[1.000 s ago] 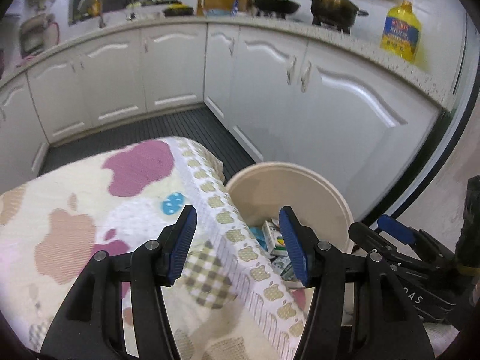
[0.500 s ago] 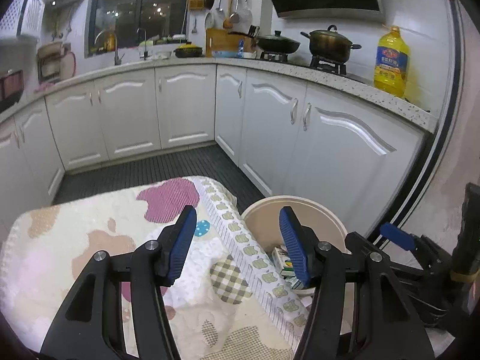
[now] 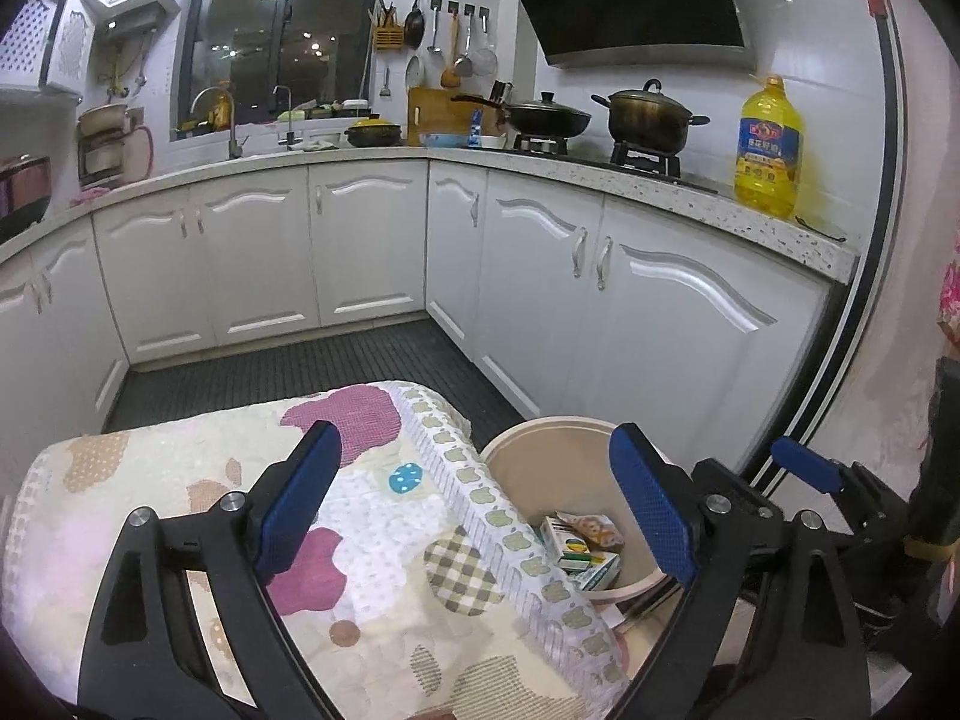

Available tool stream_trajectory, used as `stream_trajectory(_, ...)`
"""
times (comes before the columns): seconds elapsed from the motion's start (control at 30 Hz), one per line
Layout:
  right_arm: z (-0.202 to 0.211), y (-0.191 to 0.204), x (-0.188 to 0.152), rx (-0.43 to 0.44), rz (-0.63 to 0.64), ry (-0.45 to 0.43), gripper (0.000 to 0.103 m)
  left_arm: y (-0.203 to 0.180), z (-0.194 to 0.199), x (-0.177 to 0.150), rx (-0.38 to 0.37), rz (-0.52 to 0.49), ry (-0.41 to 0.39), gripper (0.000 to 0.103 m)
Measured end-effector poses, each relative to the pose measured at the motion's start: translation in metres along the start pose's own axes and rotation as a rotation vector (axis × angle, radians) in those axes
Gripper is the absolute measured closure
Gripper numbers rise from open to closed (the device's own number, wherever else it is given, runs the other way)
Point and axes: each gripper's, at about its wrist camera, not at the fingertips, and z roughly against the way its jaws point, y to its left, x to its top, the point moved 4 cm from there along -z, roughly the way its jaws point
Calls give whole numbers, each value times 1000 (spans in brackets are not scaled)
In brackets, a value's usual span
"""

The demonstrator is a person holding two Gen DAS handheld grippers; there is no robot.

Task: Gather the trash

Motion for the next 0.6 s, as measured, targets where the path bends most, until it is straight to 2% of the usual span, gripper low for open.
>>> stream_trajectory(0.27, 10, 7, 10, -17, 10, -60, 10, 4, 10, 4, 42, -9, -41, 12)
stream_trajectory(0.6, 16, 20, 22, -14, 32, -96, 8, 16, 17, 7, 69, 20, -61, 12)
